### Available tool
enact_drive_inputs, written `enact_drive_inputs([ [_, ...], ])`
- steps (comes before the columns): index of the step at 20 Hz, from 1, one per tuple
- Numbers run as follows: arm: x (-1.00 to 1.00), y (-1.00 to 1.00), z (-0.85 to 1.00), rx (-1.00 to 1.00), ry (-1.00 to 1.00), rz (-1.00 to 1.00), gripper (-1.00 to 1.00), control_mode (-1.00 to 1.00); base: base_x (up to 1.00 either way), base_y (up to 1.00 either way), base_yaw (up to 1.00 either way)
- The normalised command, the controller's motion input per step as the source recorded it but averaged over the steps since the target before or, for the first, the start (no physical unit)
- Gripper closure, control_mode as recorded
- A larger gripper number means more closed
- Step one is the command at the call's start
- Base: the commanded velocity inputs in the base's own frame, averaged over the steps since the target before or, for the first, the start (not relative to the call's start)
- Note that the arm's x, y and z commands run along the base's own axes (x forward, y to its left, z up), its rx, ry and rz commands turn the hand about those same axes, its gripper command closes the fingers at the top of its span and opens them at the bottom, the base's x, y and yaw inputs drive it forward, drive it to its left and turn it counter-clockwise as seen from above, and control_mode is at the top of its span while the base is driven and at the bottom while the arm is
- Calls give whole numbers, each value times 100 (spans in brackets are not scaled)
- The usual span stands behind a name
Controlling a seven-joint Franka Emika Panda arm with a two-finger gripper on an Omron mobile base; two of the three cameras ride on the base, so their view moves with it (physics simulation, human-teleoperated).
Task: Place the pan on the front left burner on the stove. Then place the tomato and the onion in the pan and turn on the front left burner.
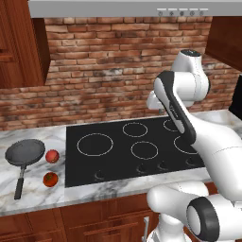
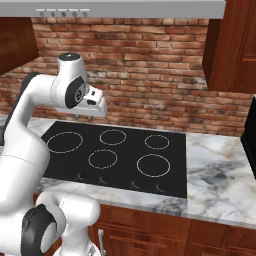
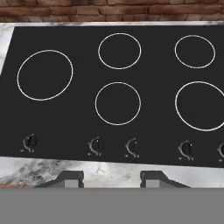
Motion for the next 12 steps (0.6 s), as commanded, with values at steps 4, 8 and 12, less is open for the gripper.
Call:
enact_drive_inputs([
  [4,0,8,-7,0,0,0,-100,-100,0,0,0],
  [8,-2,25,-4,0,0,0,-100,-100,0,0,0],
  [12,-5,28,0,0,0,0,-100,-100,0,0,0],
])
